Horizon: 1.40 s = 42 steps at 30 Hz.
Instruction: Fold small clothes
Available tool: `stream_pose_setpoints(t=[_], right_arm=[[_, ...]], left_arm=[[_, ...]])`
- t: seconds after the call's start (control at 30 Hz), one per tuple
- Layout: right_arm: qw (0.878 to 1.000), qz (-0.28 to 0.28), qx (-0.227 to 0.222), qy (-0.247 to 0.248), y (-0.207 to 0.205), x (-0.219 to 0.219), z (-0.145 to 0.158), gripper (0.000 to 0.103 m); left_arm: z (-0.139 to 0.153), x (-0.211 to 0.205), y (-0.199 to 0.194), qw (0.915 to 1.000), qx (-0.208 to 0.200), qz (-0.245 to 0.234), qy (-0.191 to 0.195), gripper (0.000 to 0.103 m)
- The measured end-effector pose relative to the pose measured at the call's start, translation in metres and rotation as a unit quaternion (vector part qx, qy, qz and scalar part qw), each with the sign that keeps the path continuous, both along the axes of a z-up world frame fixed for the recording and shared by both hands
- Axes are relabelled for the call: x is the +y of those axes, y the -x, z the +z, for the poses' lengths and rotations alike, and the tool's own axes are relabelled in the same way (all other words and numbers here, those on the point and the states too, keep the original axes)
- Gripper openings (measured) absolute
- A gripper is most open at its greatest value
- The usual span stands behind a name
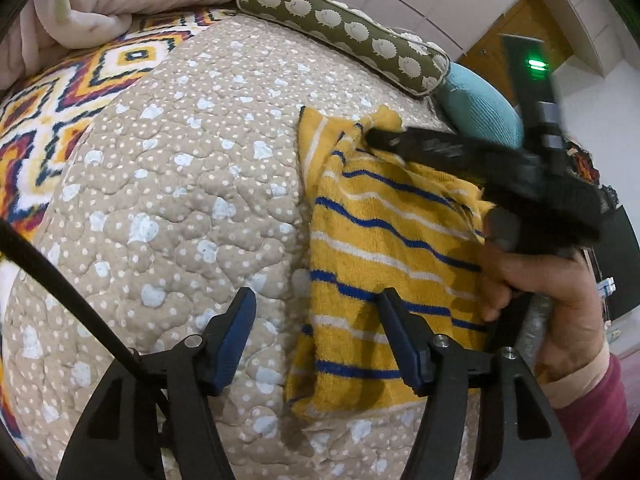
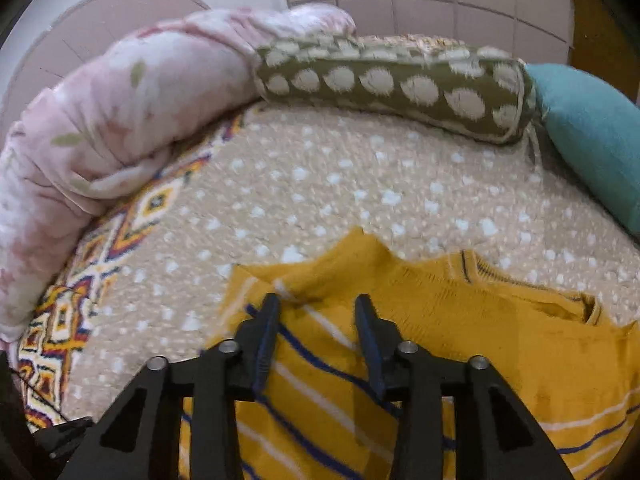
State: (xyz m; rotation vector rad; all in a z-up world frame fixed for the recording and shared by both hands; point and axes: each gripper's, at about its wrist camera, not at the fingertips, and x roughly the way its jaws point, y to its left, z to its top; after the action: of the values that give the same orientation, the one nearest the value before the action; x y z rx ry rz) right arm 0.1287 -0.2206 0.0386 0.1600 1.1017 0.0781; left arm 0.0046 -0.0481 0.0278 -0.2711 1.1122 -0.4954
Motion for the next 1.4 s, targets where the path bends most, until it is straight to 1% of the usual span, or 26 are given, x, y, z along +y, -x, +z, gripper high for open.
stream_pose_setpoints(t=[0.07, 0.17, 0.27, 0.4, 0.47, 0.53, 0.57, 0.7, 0.77, 0.83, 0.93, 1.0, 1.2, 1.3, 1.4], right_arm=[[1.0, 0.006, 0.012, 0.025, -0.008, 0.007, -0.013, 0.032], [0.999, 0.014, 0.007, 0.046, -0.017, 0.014, -0.024, 0.032], [0.999, 0.005, 0.002, 0.034, -0.019, 0.01, -0.03, 0.032], [1.0, -0.003, 0.008, 0.008, -0.011, 0.0, -0.02, 0.033], [1.0, -0.007, 0.008, 0.0, 0.0, -0.006, -0.007, 0.04], [1.0, -0.005, 0.001, -0.006, 0.015, -0.01, 0.005, 0.057], [1.0, -0.009, 0.002, 0.004, 0.026, -0.014, 0.012, 0.057], [1.0, -0.009, -0.004, 0.03, 0.062, -0.028, 0.024, 0.057], [0.998, -0.016, -0.005, 0.06, 0.081, -0.039, 0.027, 0.057], [0.997, -0.031, 0.002, 0.074, 0.092, -0.051, 0.023, 0.054], [0.997, -0.053, 0.023, 0.052, 0.1, -0.069, 0.008, 0.053], [0.997, -0.057, 0.019, 0.043, 0.104, -0.074, 0.005, 0.053], [0.997, -0.07, 0.018, 0.025, 0.111, -0.08, 0.012, 0.053], [0.997, -0.071, 0.01, 0.025, 0.121, -0.083, 0.019, 0.053], [0.996, -0.08, 0.011, 0.029, 0.126, -0.089, 0.02, 0.053]], left_arm=[[-0.001, -0.003, 0.0, 1.0, -0.003, -0.005, -0.003, 0.068], [-0.001, -0.009, -0.001, 0.9999, -0.007, -0.012, -0.01, 0.073], [-0.001, -0.012, 0.0, 0.9997, -0.012, -0.016, -0.017, 0.075], [-0.001, -0.013, 0.002, 0.9994, -0.016, -0.02, -0.024, 0.076], [-0.001, -0.013, 0.002, 0.9994, -0.016, -0.019, -0.023, 0.076], [-0.001, -0.012, 0.002, 0.9994, -0.017, -0.02, -0.024, 0.077], [-0.001, -0.013, 0.002, 0.9993, -0.017, -0.02, -0.025, 0.077], [-0.001, -0.014, 0.003, 0.9993, -0.019, -0.021, -0.025, 0.079], [-0.003, -0.016, 0.002, 0.9991, -0.022, -0.022, -0.029, 0.081], [-0.003, -0.02, 0.005, 0.9986, -0.028, -0.026, -0.037, 0.083], [-0.003, -0.024, 0.007, 0.9973, -0.037, -0.035, -0.052, 0.085], [-0.003, -0.026, 0.008, 0.9967, -0.041, -0.039, -0.059, 0.086], [-0.003, -0.027, 0.008, 0.996, -0.045, -0.044, -0.064, 0.087], [-0.003, -0.027, 0.008, 0.9958, -0.046, -0.044, -0.065, 0.087], [-0.003, -0.027, 0.009, 0.996, -0.045, -0.047, -0.062, 0.088]])
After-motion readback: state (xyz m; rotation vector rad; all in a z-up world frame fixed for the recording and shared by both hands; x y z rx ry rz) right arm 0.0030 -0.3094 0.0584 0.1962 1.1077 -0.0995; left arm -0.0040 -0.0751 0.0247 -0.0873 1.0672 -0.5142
